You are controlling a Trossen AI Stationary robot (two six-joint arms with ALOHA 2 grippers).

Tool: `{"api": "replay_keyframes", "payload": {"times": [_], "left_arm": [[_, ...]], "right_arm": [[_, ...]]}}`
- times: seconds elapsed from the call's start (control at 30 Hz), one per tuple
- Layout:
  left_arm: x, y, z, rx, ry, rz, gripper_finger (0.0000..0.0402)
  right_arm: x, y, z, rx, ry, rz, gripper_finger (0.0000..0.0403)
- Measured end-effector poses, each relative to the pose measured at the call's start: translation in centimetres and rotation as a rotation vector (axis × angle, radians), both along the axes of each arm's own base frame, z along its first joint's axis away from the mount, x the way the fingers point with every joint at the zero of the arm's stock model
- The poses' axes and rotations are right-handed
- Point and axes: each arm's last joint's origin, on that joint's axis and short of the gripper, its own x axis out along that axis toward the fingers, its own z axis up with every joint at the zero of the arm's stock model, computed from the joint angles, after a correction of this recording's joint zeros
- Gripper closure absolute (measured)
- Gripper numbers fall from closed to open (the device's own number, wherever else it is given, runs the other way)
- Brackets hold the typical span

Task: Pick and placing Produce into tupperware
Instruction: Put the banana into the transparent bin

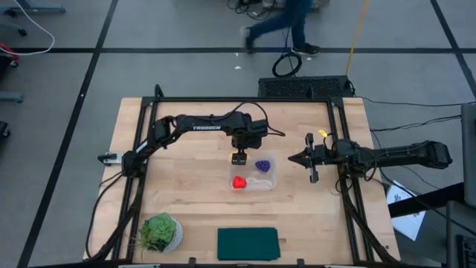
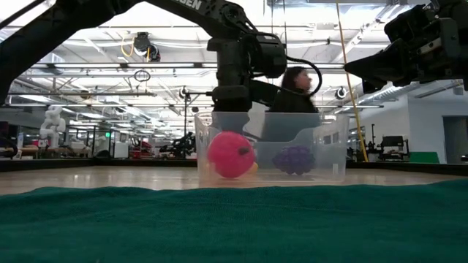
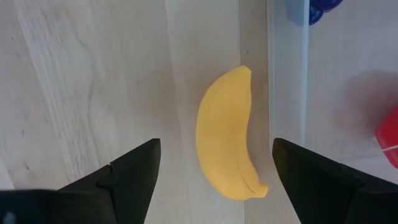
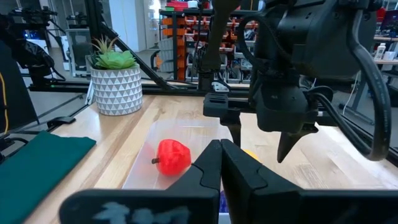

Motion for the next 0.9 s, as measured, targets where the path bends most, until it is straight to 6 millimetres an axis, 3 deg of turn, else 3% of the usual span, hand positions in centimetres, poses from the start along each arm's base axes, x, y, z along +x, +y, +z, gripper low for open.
{"api": "replay_keyframes", "payload": {"times": [0.9], "left_arm": [[0.15, 0.08, 0.02, -0.026, -0.021, 0.025, 0.0089]], "right_arm": [[0.0, 0.0, 0.02, 0.0, -0.001, 0.0, 0.0403]]}}
